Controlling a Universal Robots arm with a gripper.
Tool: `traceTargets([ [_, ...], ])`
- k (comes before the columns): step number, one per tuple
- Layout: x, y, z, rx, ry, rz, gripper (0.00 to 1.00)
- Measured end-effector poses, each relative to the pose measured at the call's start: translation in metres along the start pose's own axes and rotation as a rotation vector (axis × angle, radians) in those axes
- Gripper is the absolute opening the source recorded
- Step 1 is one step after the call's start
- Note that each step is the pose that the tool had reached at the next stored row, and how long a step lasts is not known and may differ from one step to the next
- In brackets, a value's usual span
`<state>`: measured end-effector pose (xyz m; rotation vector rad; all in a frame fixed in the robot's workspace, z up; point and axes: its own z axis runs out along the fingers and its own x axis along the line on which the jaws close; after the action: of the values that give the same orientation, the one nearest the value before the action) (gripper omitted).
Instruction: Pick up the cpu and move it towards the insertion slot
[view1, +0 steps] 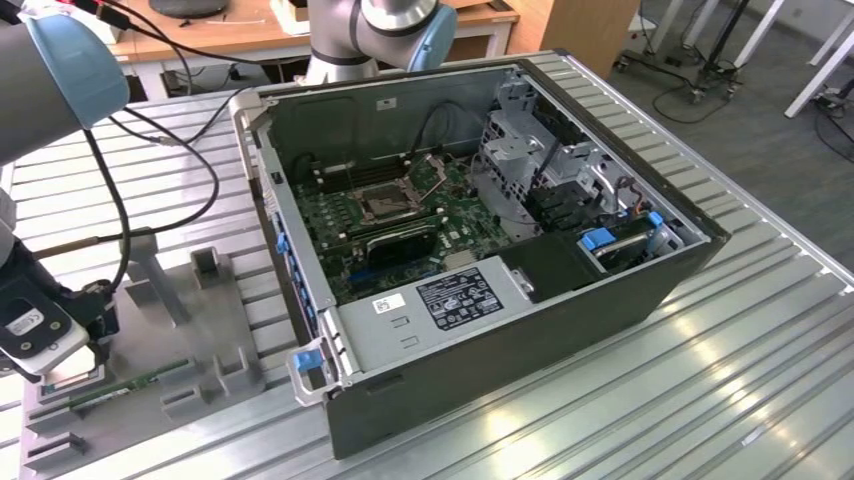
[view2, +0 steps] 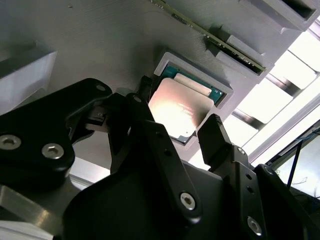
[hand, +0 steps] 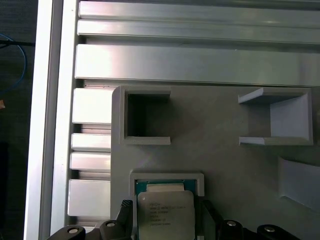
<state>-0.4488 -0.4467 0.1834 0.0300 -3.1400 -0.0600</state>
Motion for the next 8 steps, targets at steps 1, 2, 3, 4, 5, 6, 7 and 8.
traceTargets([
  [1,0.0000,0.0000,0.0000,0.0001,0.0001,0.000,0.63],
  [2,0.0000,0.0000,-0.0001,0.0001,0.0002,0.000,0.57],
  [3,0.0000,0.0000,-0.0001,0.0001,0.0001,0.000,0.57],
  [4,0.0000,0.0000,-0.0002,0.0001,0.0001,0.000,0.54],
  [5,0.0000,0.0000,-0.0002,0.0001,0.0000,0.000,0.54],
  [6,0.0000,0.0000,-0.0002,0.0001,0.0001,0.000,0.54],
  [7,0.0000,0.0000,-0.0002,0.0000,0.0000,0.000,0.54],
  [8,0.0000,0.0000,-0.0003,0.0000,0.0000,0.000,0.54],
])
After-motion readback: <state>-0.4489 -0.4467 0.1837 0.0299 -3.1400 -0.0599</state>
